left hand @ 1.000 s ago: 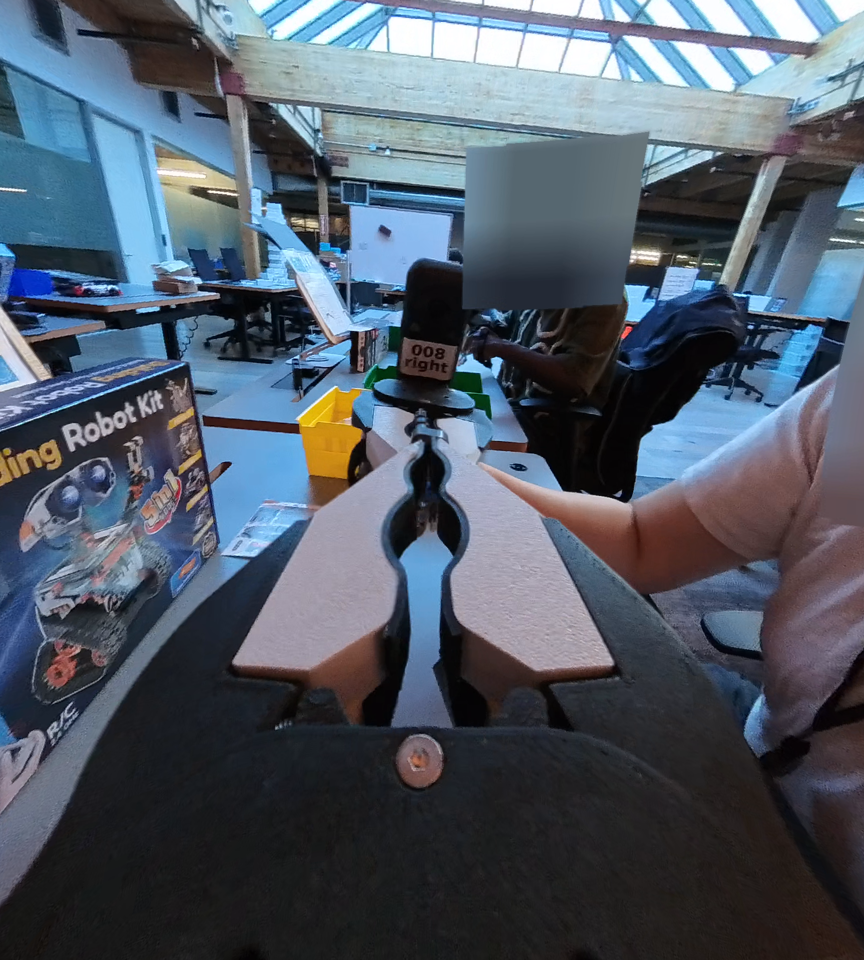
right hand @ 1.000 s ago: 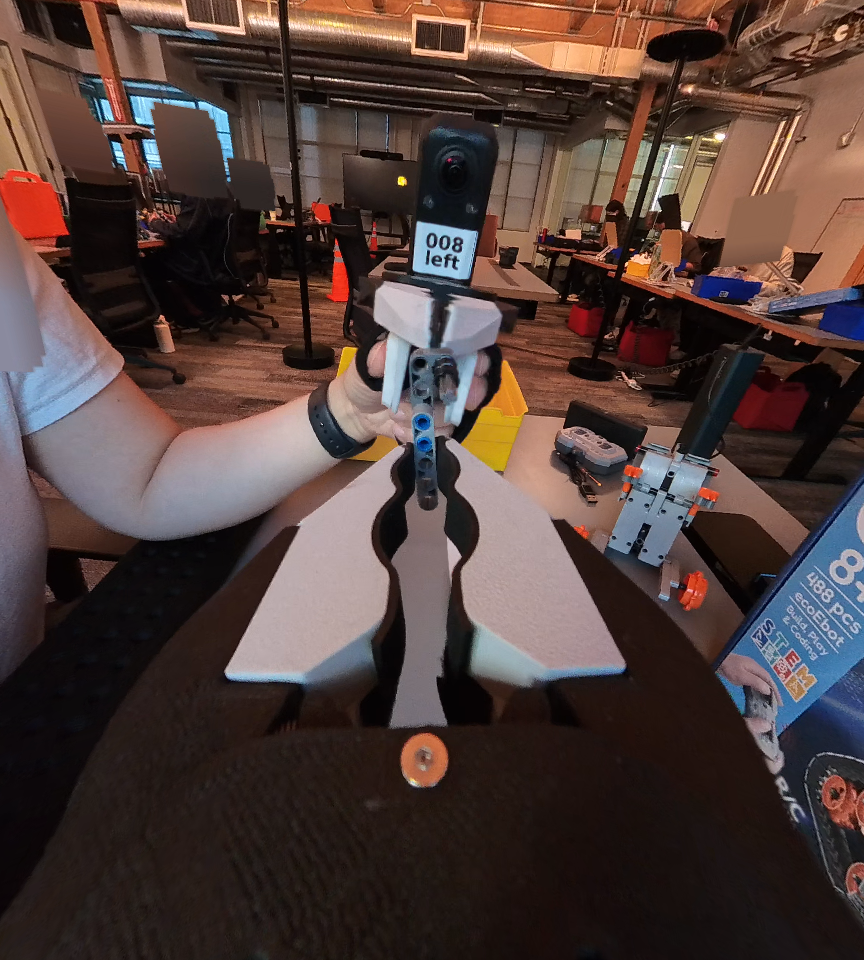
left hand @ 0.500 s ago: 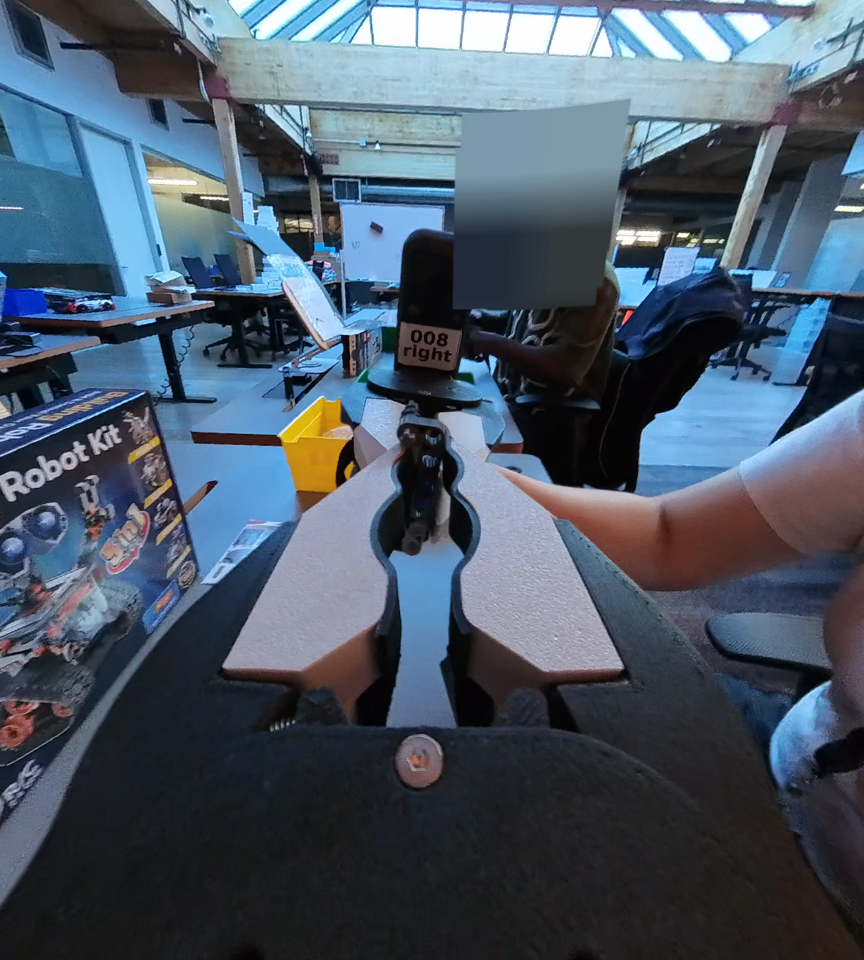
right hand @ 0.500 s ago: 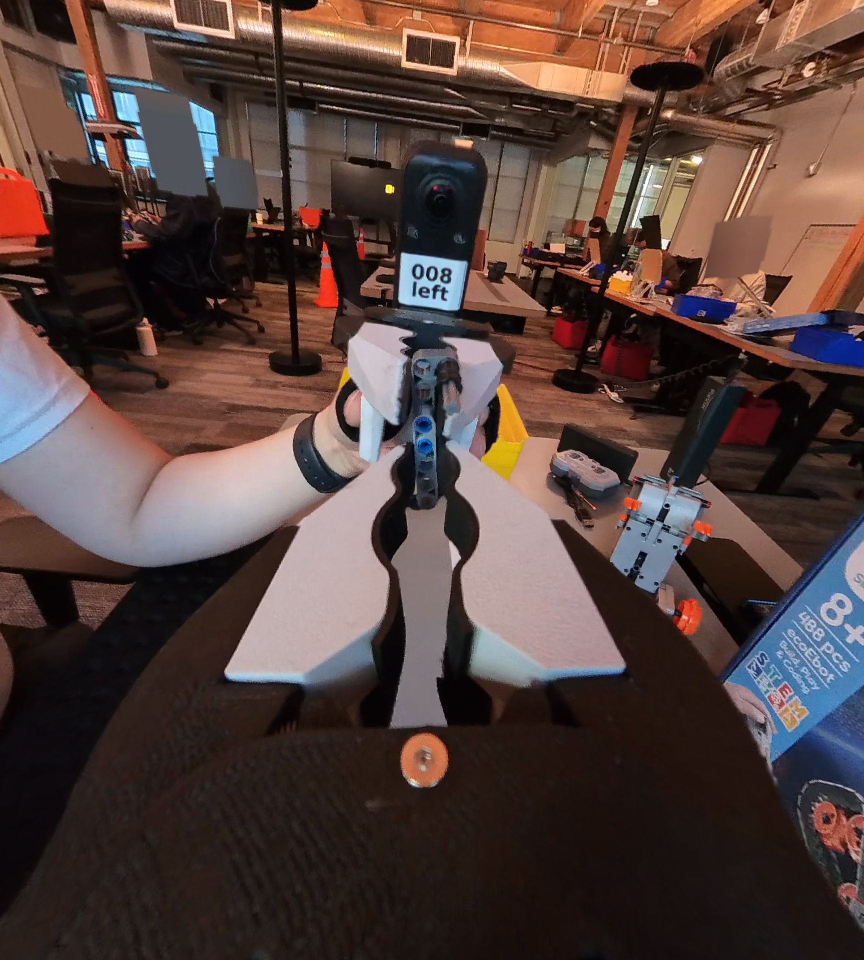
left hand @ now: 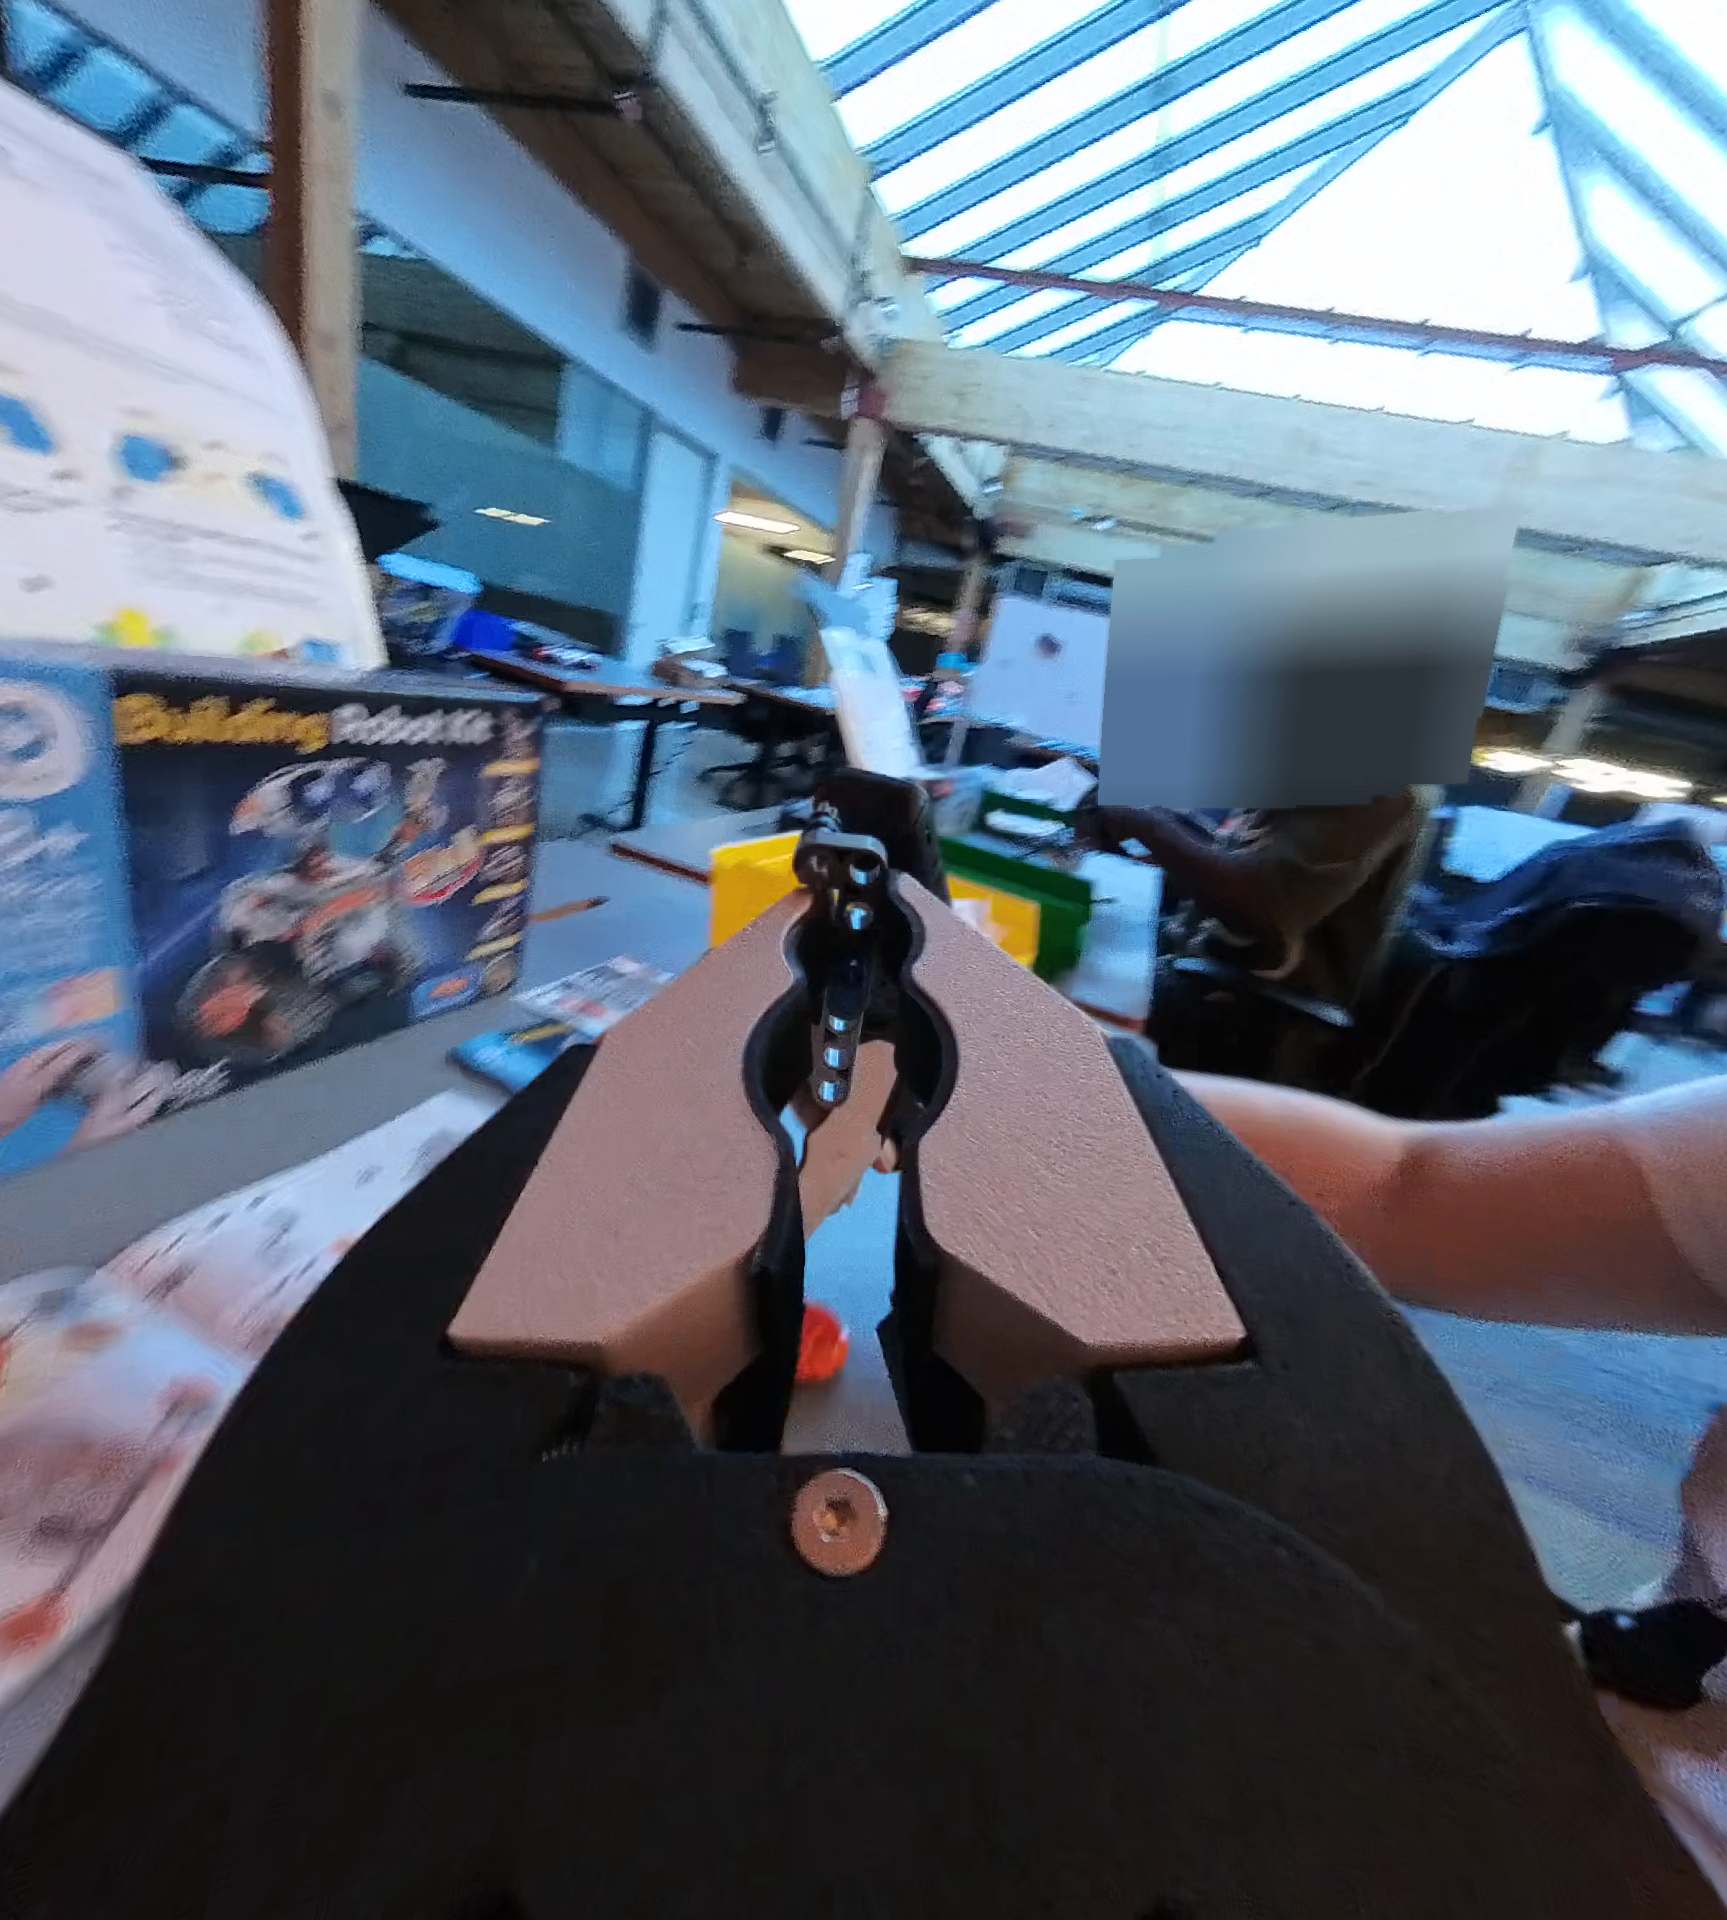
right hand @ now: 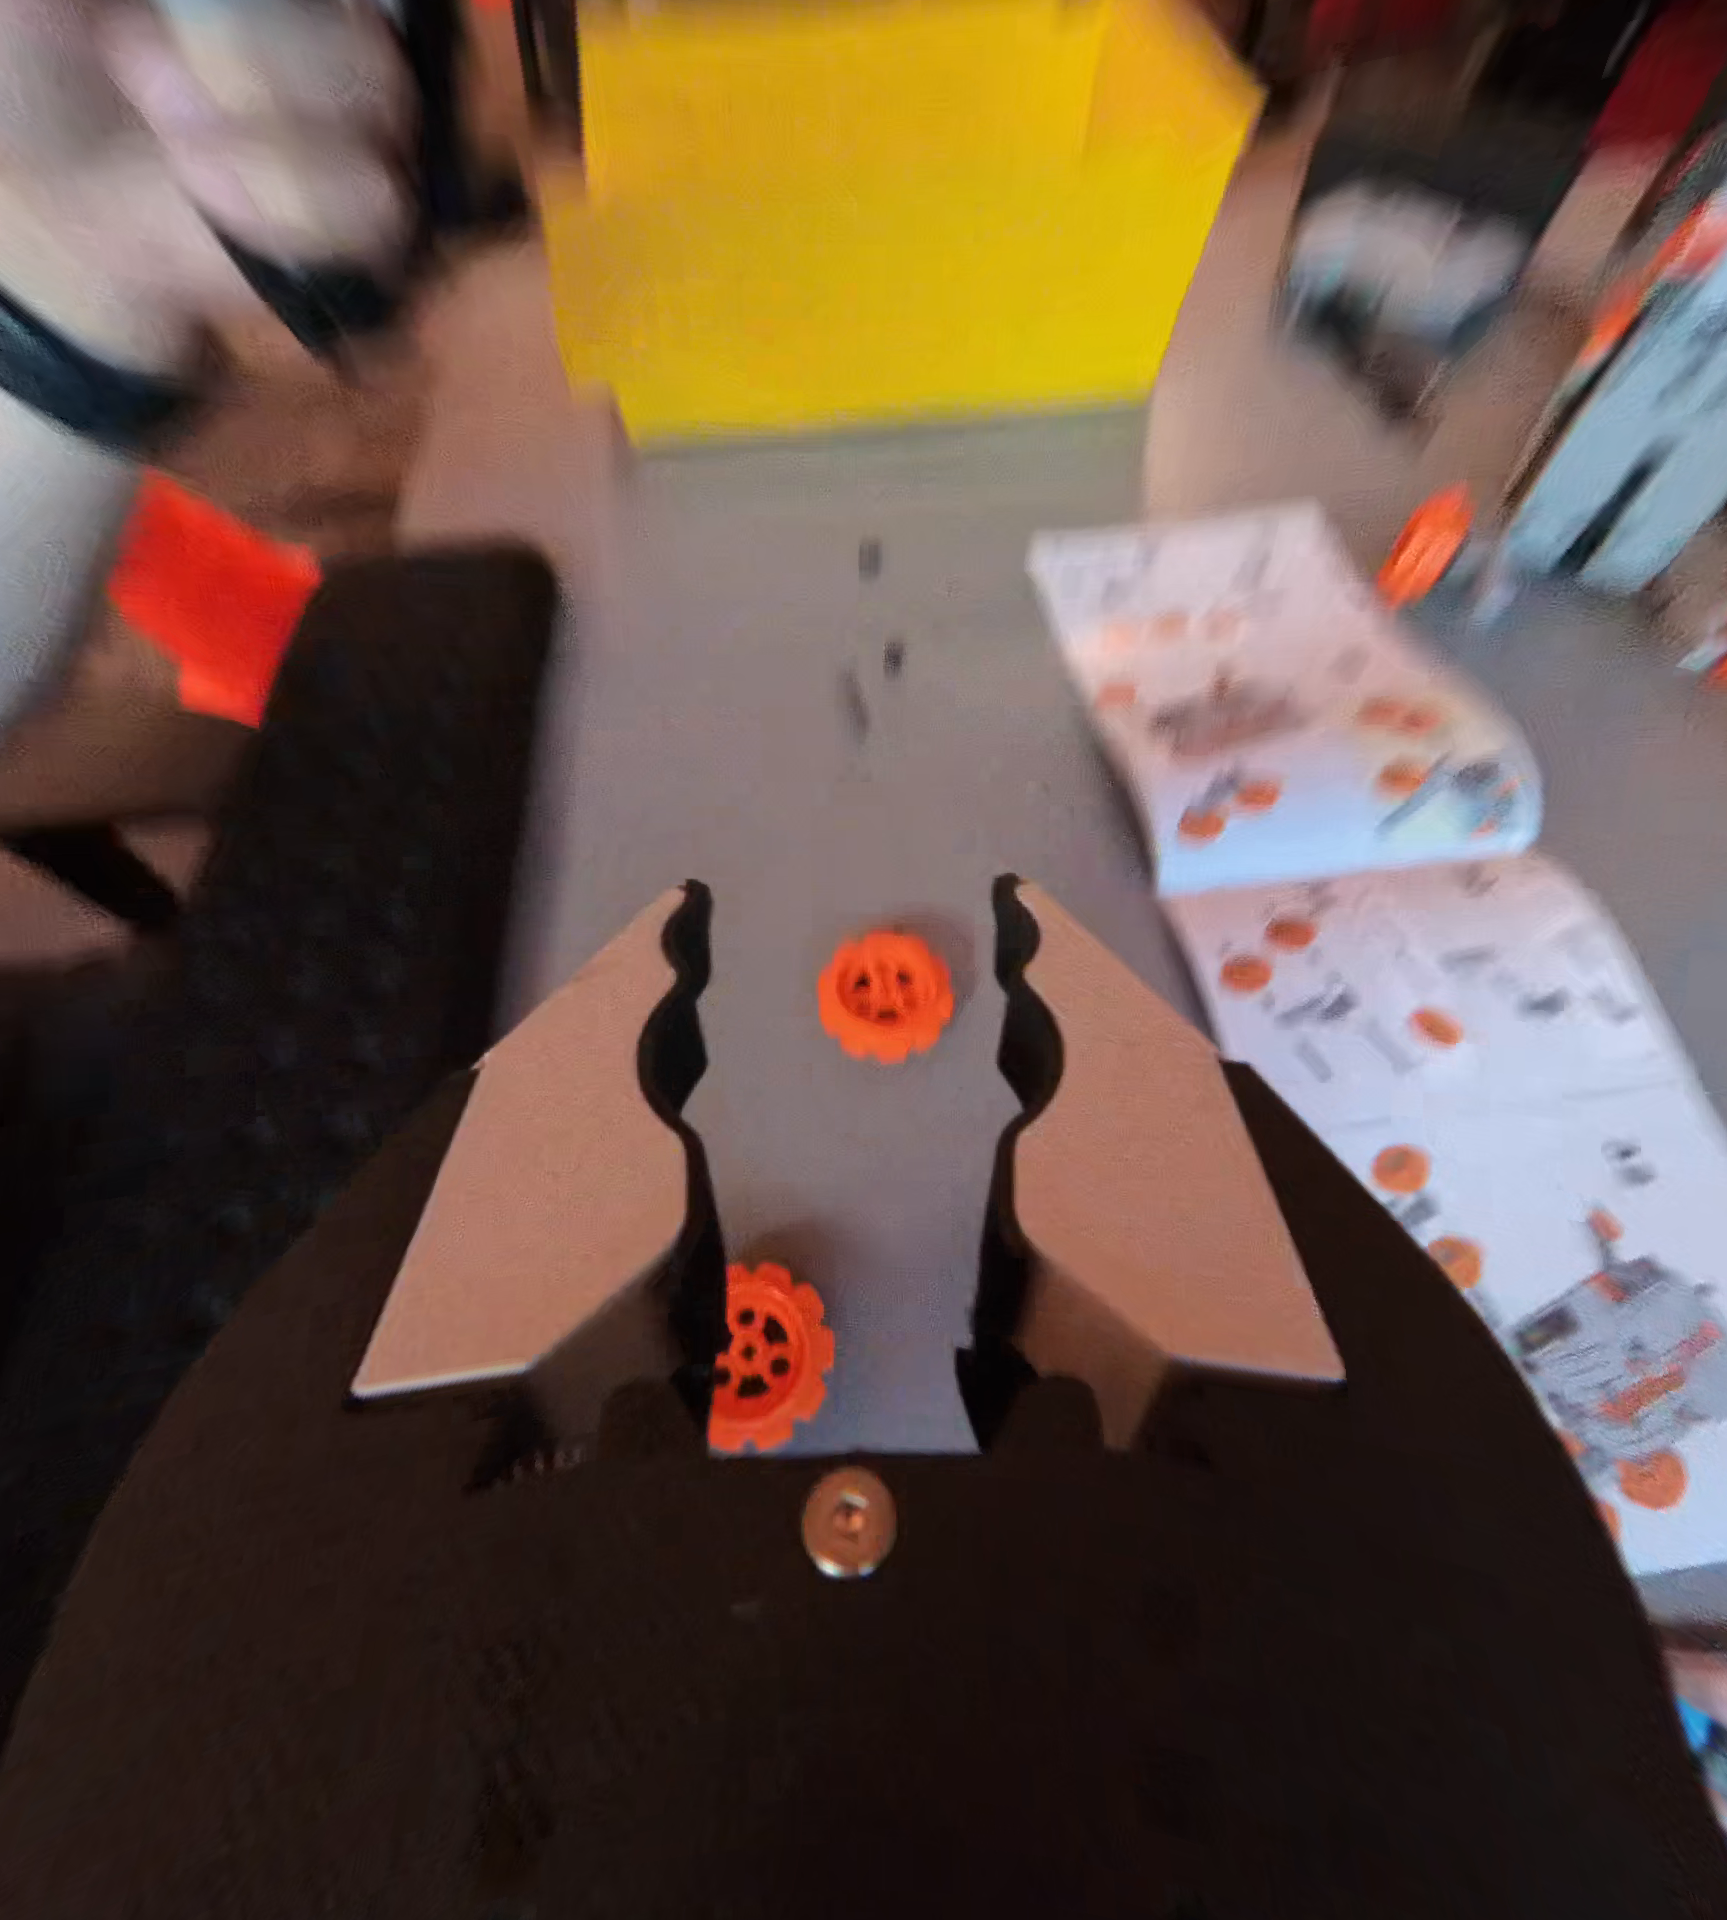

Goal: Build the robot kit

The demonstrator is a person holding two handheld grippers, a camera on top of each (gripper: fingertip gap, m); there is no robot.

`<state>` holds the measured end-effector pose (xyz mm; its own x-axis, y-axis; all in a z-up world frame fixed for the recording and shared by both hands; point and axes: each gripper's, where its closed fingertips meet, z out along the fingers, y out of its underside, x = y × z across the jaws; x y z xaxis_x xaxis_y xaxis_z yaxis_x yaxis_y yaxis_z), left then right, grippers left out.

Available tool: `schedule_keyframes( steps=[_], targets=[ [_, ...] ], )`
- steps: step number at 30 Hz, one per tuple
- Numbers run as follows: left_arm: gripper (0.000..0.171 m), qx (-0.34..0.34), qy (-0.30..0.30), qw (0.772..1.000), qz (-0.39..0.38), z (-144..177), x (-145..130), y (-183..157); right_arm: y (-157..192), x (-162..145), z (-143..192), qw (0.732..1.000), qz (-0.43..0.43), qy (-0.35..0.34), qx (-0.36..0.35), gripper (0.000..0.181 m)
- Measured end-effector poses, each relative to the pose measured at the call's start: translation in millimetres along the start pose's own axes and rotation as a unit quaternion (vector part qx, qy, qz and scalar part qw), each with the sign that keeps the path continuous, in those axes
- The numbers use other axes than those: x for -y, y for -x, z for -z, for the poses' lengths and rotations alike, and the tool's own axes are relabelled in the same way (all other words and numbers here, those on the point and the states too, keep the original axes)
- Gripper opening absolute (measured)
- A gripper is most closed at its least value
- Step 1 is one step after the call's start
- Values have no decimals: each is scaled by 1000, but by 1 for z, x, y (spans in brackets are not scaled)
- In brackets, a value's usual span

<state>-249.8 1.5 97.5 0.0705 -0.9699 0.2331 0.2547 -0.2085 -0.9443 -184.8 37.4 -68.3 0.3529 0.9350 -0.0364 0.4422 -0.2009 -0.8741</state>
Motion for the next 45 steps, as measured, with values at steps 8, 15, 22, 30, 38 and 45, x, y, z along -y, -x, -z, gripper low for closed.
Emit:
schedule_keyframes(
  steps=[8, 15, 22, 30, 38, 45],
  targets=[
    [5, 109, 8, 994, -11, 91, -6, -34, -7, -63, -60, 954, 70, 292, 10, 59],
    [5, 143, -11, 990, -10, 128, -5, -53, -5, -77, -56, 940, 67, 334, 18, 40],
    [5, 138, -8, 990, 12, 117, -7, -43, -8, -88, -32, 945, 94, 312, -25, 40],
    [4, 44, 18, 999, 6, 37, 10, -9, -37, -128, 42, 954, -28, 295, -45, 40],
    [4, -44, 48, 998, 26, -49, -2, -7, -39, -137, 79, 956, -32, 278, -90, 57],
    [5, -13, 18, 999, 36, -76, 23, 30, -35, -126, 95, 978, -2, 166, -127, 60]
  ],
)
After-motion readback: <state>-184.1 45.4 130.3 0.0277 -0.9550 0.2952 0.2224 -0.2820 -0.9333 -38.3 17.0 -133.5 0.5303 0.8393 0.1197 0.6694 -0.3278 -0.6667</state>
